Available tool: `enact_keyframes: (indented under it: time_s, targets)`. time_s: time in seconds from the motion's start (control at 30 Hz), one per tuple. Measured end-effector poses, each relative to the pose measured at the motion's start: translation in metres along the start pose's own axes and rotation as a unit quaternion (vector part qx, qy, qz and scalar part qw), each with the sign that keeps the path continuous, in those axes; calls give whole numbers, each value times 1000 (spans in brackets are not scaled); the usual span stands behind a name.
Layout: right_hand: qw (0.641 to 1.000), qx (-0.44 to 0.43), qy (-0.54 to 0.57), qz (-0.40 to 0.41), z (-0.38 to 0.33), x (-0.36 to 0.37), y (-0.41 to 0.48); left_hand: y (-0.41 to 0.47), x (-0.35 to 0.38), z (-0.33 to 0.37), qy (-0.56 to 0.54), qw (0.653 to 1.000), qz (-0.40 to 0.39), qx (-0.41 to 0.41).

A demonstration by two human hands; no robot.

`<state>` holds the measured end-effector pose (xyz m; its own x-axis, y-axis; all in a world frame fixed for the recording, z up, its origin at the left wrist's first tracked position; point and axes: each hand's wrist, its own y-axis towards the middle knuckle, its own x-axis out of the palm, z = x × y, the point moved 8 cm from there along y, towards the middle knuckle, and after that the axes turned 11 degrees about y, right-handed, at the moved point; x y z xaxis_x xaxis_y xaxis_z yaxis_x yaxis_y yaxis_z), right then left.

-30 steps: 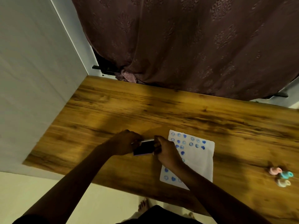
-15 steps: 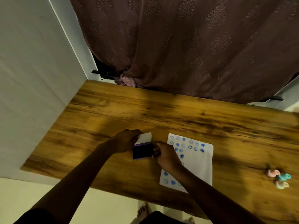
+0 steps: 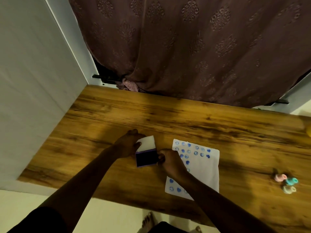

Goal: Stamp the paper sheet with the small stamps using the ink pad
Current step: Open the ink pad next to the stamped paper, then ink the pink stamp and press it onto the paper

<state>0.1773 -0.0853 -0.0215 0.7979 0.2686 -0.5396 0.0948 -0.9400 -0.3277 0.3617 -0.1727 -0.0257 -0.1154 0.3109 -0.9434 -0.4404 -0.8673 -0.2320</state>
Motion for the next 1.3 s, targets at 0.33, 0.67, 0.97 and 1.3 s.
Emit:
enact_keyframes:
  time_s: [0.33,0.67,0.97,1.3]
  targets:
    - [1000,-8,-11,9,4,4,3,-4,4,-1,2,999,40,-25]
    - [996,-40,61,42,0,-25,-15,-17,-14,19,6,988,143,-64]
    - [976,-67,151,141,23,-117,-65,-22,-22,138,-176,972,153,-37]
    - [950,-56,142,271,84,-210,-136,-4,-11,281,-264,954,133,41]
